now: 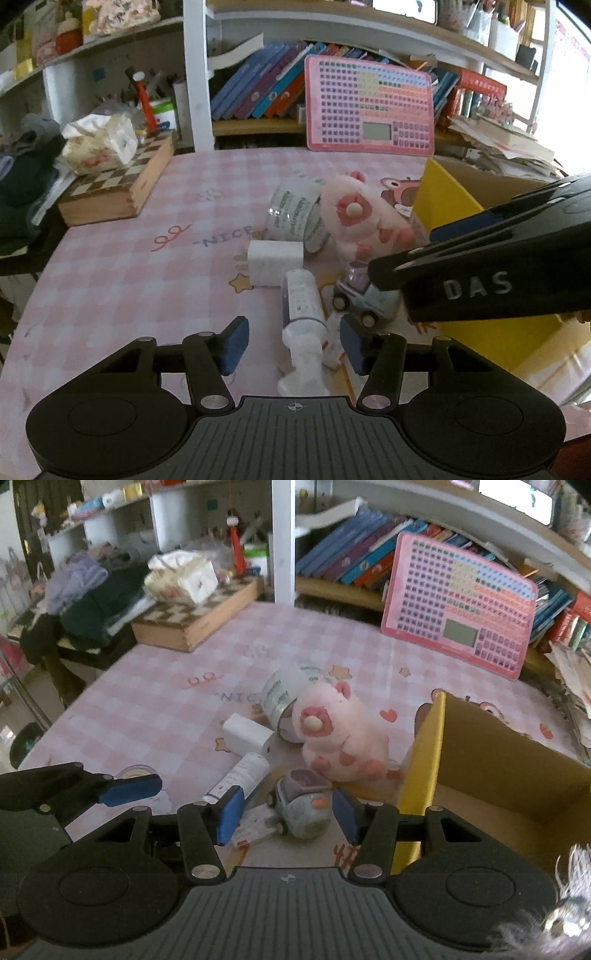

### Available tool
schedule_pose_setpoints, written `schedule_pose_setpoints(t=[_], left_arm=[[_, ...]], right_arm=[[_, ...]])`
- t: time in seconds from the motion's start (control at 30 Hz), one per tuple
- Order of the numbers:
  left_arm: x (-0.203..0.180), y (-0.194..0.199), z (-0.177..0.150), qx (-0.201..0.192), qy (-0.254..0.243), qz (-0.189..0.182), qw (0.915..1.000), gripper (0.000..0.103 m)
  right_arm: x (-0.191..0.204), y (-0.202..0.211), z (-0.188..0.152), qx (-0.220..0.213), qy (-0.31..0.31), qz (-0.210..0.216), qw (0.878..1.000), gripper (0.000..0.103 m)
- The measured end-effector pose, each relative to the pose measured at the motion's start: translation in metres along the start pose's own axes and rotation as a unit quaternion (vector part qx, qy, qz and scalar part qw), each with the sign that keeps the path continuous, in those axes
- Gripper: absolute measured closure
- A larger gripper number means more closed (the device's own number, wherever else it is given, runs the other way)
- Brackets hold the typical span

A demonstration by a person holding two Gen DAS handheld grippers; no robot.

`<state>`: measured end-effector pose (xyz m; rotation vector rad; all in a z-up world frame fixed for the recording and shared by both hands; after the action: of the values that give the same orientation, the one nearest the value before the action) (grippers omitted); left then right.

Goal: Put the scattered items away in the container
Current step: 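Grasp the white spray bottle with the left tool while the right tool reaches toward the grey toy, then grasp the grey purple-topped toy with the right tool while the left tool lifts the spray bottle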

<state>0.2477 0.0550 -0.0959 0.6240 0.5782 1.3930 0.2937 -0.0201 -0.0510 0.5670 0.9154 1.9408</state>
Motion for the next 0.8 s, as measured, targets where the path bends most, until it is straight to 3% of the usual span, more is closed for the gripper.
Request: schedule_pose_setpoints(t=[0.33, 0.47, 0.73, 0.8], left_arm=[[0.004, -0.041, 0.009, 0.039, 0.008, -0.014, 0.9991, 0.062], [0.007, -0.052, 0.008, 0.06, 0.012, -0.021, 0.9979, 0.07], [0.015, -0.064, 0.01, 0.073, 0.016, -0.025, 0.9969, 0.07], [0.018, -0.068, 0.01, 0.078, 0.011, -0.025, 0.9966, 0.07]], right_arm=[[-0.005, -0.055, 0.015, 0.068, 0.018, -0.024, 0.997, 0.051], [-0.009, -0.076, 0.012, 0.119, 0.004, -0.012, 0.993, 0.052], [-0.008, -0.094, 0.019, 0.138, -0.011, 0.009, 0.99, 0.052], [-0.009, -0.102, 0.019, 0.16, -0.024, 0.019, 0.987, 0.053]])
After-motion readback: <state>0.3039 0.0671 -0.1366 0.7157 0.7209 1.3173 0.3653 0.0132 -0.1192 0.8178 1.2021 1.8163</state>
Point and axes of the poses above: each gripper's, at about its wrist camera, not at the fingertips, and y roughly against the way its jaws point, x to its left, z to its top, the point moved 5 cm from there along -y, roughly the way its jaws point, and after that the axes turned 2 degrees about -y, right-handed, at the moved point
